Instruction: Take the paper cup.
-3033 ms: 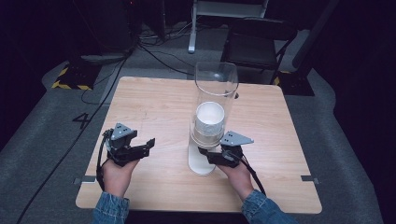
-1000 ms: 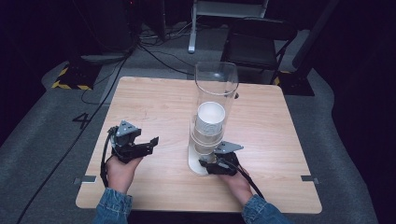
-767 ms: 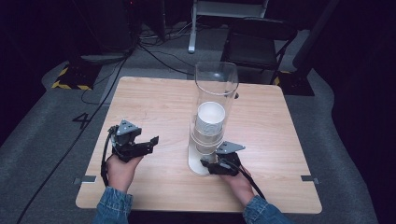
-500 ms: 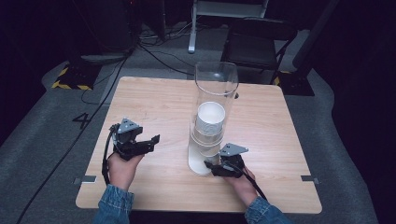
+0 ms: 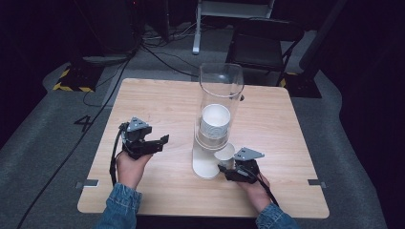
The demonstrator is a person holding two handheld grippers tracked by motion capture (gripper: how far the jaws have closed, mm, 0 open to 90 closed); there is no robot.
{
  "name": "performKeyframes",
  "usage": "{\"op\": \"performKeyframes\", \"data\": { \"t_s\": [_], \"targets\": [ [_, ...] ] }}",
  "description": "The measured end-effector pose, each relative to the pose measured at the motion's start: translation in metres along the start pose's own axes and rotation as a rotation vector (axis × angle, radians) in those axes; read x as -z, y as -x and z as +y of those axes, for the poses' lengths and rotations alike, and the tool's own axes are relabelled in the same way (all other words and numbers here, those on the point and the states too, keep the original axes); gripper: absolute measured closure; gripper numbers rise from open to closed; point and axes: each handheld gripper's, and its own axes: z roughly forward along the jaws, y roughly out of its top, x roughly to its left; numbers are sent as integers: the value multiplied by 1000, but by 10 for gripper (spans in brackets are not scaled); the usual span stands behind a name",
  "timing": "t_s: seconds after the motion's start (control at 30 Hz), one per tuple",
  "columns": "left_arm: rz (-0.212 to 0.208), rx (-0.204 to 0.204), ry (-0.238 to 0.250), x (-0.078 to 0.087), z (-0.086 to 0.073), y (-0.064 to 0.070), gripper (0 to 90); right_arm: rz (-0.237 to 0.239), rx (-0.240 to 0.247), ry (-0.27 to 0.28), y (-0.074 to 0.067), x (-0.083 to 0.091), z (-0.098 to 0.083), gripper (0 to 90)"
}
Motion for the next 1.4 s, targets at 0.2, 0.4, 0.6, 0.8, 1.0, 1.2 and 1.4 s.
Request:
{"op": "performKeyframes", "data": {
  "t_s": [0.2,0.4,0.6,0.8,1.0,1.2,1.4],
  "targets": [
    [1,-12,-3,-2,2,1,250,-31,6,-5,6,12,-1,349],
    [-3,-7,-6,-1,2,0,250,-49,-8,25,13,23,-1,349],
    [1,-1,-6,1,1,0,251,-60,-16,56,21,30,5,349],
    [7,-6,-13,2,-1,0,251,-70,-38,81,33,39,13,349],
    [11,-16,-27,4,-4,2,248,-91,-56,105,50,46,21,349],
    [16,-17,-39,7,-7,2,248,-109,-96,114,65,48,25,349],
    [26,-18,-45,10,-12,2,248,-111,-160,133,83,45,26,349]
  ]
}}
